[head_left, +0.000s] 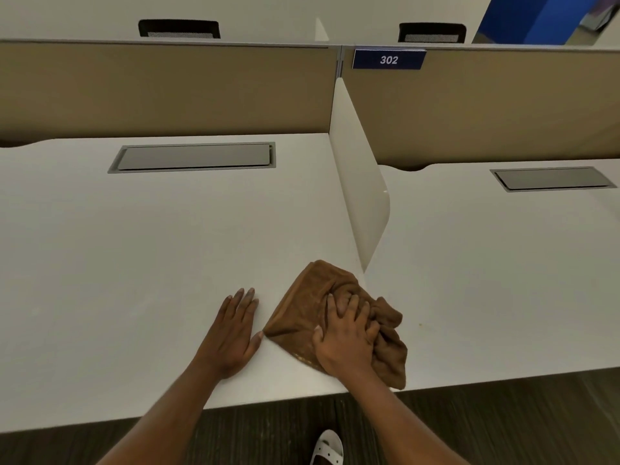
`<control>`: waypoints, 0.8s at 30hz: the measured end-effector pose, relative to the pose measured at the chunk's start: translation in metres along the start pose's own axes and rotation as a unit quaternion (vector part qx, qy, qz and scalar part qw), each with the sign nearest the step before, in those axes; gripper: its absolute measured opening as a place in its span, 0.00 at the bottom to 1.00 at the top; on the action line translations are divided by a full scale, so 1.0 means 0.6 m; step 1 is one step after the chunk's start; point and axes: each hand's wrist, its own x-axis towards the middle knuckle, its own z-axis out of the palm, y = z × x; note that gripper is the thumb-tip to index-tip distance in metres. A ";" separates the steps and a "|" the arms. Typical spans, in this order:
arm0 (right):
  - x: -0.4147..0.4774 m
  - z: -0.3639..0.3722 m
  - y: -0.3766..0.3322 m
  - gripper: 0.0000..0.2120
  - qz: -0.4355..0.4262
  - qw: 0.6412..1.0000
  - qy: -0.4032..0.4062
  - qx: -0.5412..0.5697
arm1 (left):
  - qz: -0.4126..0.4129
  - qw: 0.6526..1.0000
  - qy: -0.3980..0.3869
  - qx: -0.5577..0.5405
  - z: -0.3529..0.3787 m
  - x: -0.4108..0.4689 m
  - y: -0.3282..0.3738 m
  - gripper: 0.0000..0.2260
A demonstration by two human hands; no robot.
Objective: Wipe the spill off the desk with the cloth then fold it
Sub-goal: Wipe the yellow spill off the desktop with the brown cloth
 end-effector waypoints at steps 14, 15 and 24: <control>0.058 -0.010 -0.011 0.35 0.010 1.000 -0.011 -0.022 | 0.026 0.999 0.022 0.012 0.008 0.000 -0.005 0.30; 0.072 -0.013 -0.014 0.35 0.011 0.999 -0.008 -0.028 | 0.026 0.999 0.028 0.011 0.008 0.000 -0.004 0.30; 0.191 -0.017 -0.056 0.35 0.022 0.998 0.019 -0.055 | 0.036 0.998 0.047 0.007 0.019 0.004 -0.011 0.29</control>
